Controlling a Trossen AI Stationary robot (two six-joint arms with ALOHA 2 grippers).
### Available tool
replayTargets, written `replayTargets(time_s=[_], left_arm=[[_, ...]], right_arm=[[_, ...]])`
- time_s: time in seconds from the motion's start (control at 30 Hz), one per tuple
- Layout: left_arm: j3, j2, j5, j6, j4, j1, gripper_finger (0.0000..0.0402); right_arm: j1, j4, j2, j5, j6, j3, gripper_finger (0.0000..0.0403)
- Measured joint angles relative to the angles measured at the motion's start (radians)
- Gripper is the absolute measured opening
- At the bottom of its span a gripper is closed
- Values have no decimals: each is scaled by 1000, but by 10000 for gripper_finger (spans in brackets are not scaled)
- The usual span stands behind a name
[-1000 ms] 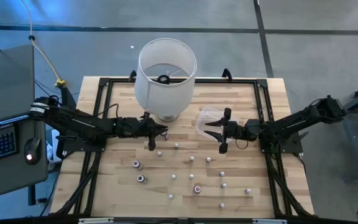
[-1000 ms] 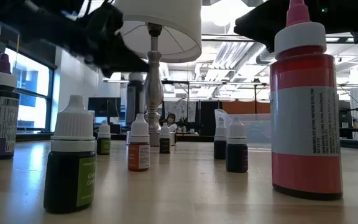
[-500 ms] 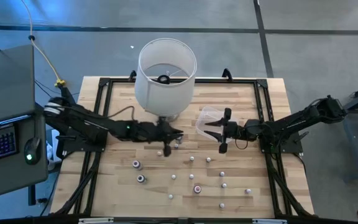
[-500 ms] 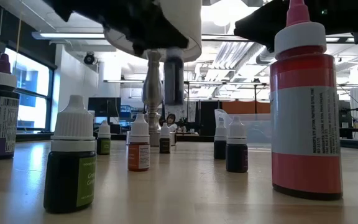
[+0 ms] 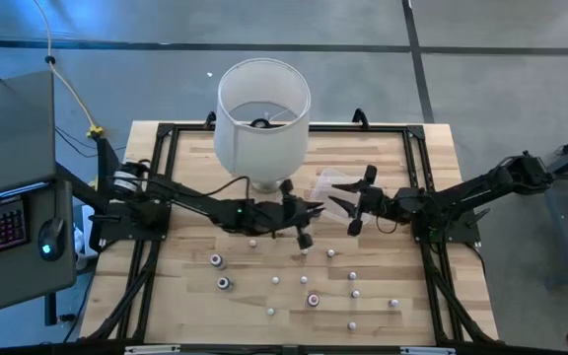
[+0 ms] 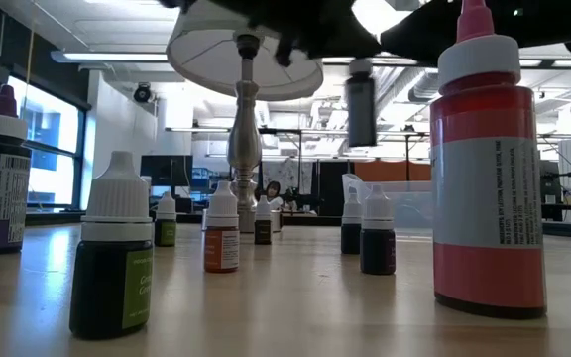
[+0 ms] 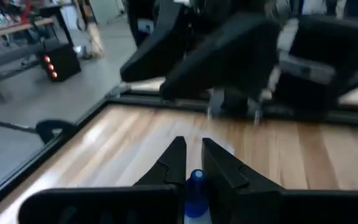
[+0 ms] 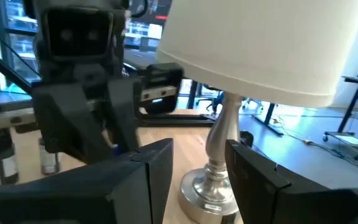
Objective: Pick & Place food coloring
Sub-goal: Put the large blue food coloring bottle into the transparent bin
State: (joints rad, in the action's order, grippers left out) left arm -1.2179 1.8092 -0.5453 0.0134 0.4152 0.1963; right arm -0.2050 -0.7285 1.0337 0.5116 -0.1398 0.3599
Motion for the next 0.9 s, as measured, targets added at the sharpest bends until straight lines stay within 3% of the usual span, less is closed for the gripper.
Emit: replayTargets(time_s=[0.3, 0.6, 0.9], left_arm=[[-149, 141, -101, -9, -15, -1, 20], [-254, 231, -144, -120, -39, -45, 20], [-257, 234, -45, 89, -205, -127, 20]], right_arm=[[-89, 190, -179, 169, 6, 0, 140], [-171, 243, -258, 170, 5, 0, 140], [-178, 270, -256, 170, 0, 0, 140]])
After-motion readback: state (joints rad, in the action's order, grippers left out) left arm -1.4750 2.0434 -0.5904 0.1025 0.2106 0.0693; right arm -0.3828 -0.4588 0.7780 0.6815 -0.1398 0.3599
